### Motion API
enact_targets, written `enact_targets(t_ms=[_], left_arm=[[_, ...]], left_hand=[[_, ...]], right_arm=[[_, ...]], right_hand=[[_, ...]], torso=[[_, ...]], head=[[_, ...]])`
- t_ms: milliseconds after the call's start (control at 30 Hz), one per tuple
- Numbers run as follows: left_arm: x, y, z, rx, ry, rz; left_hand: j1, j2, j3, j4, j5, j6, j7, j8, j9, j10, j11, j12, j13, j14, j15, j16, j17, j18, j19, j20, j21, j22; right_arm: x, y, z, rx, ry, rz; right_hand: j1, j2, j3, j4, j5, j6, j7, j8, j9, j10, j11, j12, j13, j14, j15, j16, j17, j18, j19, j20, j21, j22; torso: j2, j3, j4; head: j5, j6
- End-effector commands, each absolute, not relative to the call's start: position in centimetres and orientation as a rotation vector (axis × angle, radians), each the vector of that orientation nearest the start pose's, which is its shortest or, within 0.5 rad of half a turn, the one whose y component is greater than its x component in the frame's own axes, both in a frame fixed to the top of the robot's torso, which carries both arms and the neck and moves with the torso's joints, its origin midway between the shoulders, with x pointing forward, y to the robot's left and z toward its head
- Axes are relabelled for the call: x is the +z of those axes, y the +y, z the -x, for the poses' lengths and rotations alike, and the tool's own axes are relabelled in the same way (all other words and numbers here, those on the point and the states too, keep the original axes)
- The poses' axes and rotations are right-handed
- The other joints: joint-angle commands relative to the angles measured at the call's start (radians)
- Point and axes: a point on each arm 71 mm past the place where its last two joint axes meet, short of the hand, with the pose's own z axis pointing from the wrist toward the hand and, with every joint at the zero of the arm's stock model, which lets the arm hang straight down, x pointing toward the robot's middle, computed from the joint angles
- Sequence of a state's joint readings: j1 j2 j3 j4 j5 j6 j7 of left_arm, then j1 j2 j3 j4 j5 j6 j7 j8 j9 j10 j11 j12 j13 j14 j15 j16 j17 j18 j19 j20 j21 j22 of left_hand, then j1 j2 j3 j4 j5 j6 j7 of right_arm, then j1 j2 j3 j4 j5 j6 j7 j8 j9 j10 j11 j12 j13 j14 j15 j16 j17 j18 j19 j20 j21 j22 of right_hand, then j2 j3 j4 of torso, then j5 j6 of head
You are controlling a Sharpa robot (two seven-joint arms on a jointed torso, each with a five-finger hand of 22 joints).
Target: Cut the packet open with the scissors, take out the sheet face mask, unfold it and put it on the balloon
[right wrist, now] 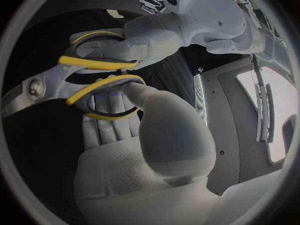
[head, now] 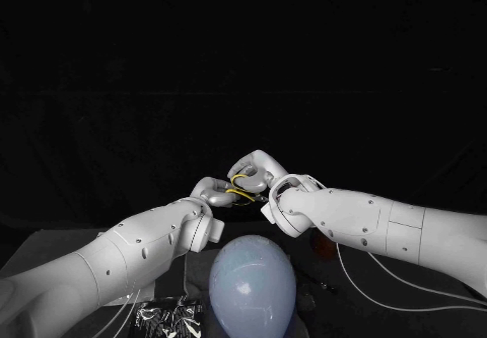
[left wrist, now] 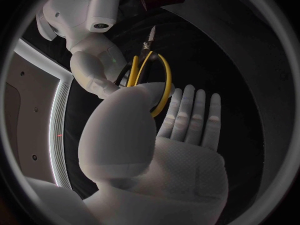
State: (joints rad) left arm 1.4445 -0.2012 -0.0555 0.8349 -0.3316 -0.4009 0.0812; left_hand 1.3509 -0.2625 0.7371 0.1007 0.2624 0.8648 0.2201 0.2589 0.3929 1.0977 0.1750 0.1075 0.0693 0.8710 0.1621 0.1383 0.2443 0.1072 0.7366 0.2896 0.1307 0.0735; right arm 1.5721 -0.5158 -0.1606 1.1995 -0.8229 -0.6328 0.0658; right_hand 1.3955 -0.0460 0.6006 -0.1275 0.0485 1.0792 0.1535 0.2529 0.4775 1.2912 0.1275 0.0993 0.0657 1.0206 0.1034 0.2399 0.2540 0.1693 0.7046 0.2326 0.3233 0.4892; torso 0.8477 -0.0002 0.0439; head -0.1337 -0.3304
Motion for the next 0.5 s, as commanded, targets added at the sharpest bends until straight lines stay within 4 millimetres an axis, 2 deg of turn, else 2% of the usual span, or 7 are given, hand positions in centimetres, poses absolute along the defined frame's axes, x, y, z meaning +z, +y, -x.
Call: enact_targets(t_ms=[33,300,500], left_arm=[[-7.51,6.25,-61.06,-1.194,1.445,0.802],[-7.54,6.61,-61.12,-1.186,1.445,0.815],[-7.60,6.60,-61.04,-1.195,1.460,0.813]], left_hand=[[-0.006,-0.004,0.006,-0.001,0.003,0.008,0.017,0.001,-0.001,0.007,0.003,0.005,0.001,0.006,0.000,0.003,0.001,-0.005,0.006,0.000,0.005,0.000],[-0.019,-0.017,-0.005,0.002,0.011,0.000,0.021,-0.005,-0.004,-0.002,0.007,0.003,-0.001,-0.003,0.003,0.003,0.000,-0.004,0.006,0.000,0.006,0.000],[-0.012,-0.023,-0.012,-0.010,0.014,-0.025,0.029,-0.019,-0.013,-0.033,0.016,-0.007,-0.004,-0.020,0.010,-0.001,-0.003,-0.006,0.000,0.001,0.005,-0.001]], right_arm=[[-2.42,-13.33,-57.18,0.891,1.221,-0.173],[-2.54,-13.85,-57.31,0.875,1.222,-0.177],[-2.60,-14.26,-57.63,0.846,1.228,-0.190]], right_hand=[[-0.009,-0.003,0.000,-0.004,0.003,0.008,0.000,-0.006,0.001,0.041,-0.032,-0.004,0.002,0.006,0.001,-0.002,-0.001,0.007,-0.004,-0.001,0.003,0.001],[-0.013,-0.001,0.003,-0.009,0.003,0.010,0.000,-0.009,0.001,0.042,-0.032,-0.007,0.002,0.007,0.001,-0.006,-0.001,0.007,-0.014,-0.001,0.013,0.014],[-0.017,0.001,0.006,-0.015,0.003,0.011,0.000,-0.012,0.002,0.043,-0.032,-0.010,0.002,0.008,0.002,-0.011,-0.003,0.007,-0.025,0.000,0.025,0.031]], torso=[[0.001,0.0001,0.0002],[0.001,-0.0005,0.0004],[0.000,-0.0011,0.0007]], head=[[0.000,0.001],[-0.002,0.001],[-0.003,-0.001]])
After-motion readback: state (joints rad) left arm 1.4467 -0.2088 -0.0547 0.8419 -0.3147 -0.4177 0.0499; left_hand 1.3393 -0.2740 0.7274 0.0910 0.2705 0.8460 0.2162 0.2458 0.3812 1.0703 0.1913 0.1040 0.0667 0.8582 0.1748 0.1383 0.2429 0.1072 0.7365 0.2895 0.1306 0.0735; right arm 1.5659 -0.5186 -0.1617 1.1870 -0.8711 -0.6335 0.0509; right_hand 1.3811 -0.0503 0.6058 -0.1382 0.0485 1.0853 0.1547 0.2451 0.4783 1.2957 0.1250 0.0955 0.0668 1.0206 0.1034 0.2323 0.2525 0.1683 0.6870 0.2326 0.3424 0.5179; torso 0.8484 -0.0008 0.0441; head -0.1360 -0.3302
